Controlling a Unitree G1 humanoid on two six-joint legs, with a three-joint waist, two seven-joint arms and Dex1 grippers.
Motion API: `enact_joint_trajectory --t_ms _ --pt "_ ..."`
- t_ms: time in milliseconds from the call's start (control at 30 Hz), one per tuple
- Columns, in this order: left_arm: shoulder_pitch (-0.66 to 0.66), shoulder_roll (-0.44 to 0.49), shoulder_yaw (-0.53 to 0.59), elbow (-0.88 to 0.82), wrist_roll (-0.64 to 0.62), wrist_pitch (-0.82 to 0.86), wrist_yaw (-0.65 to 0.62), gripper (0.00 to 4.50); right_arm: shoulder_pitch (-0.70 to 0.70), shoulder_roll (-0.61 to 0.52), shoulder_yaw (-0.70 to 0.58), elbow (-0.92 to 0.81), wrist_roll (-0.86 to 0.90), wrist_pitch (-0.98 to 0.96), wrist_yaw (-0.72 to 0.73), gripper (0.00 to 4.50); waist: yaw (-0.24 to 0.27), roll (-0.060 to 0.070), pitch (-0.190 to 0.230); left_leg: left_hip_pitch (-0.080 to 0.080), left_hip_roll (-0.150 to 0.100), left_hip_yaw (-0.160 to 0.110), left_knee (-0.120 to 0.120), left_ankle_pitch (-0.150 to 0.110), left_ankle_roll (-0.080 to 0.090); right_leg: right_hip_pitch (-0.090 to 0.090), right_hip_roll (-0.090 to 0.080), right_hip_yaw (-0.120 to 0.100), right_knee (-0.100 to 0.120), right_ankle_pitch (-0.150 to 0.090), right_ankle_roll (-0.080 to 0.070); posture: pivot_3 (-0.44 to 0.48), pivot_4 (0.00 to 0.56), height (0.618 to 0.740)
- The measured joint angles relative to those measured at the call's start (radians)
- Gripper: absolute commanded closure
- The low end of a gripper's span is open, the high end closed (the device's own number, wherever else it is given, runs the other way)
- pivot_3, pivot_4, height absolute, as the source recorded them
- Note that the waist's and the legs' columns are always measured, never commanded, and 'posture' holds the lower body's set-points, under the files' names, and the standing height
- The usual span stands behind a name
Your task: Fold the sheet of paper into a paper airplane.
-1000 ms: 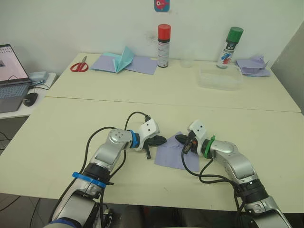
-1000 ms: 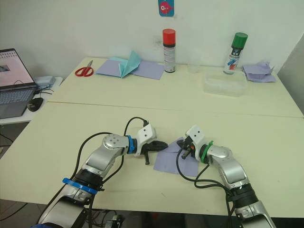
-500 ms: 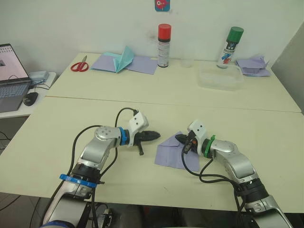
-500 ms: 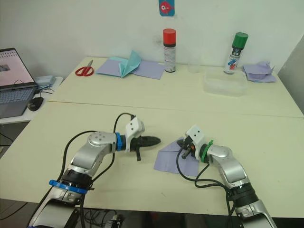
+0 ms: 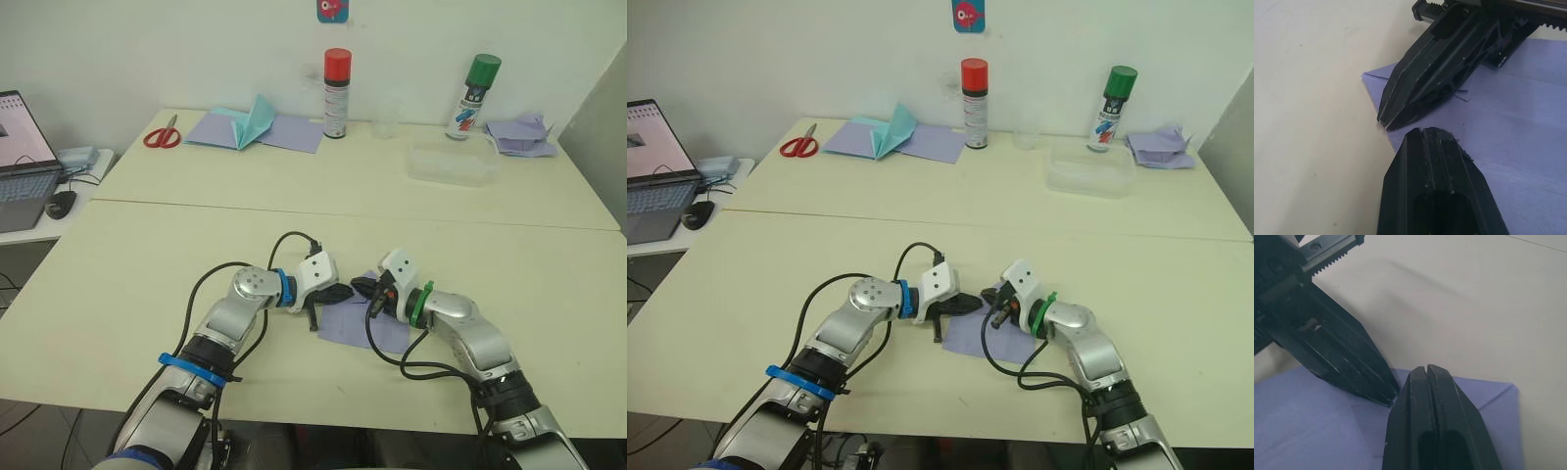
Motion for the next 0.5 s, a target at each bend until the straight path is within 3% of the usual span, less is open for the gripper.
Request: enact_joint_trajectory --t_ms 267,500 --pt "-0.004 -0.004 0.0 0.011 0.0 0.005 0.003 4.47 -0.022 -0.007 0.025 0.012 -0.058 -0.005 -0.053 4.5 0.0 0.0 -0.001 0.002 0.0 -0.001 0.0 0.0 0.0 0.002 0.0 -0.001 0.0 0.0 0.0 0.0 0.15 0.74" --pt "-0.017 -0.013 -0.001 0.037 0.002 0.006 0.007 4.47 -0.033 -0.009 -0.083 0.056 -0.057 0.01 -0.151 4.5 0.001 0.0 -0.002 0.002 0.0 -0.001 0.0 0.0 0.0 0.002 -0.001 0.0 0.0 0.0 0.0 0.0 0.15 0.74"
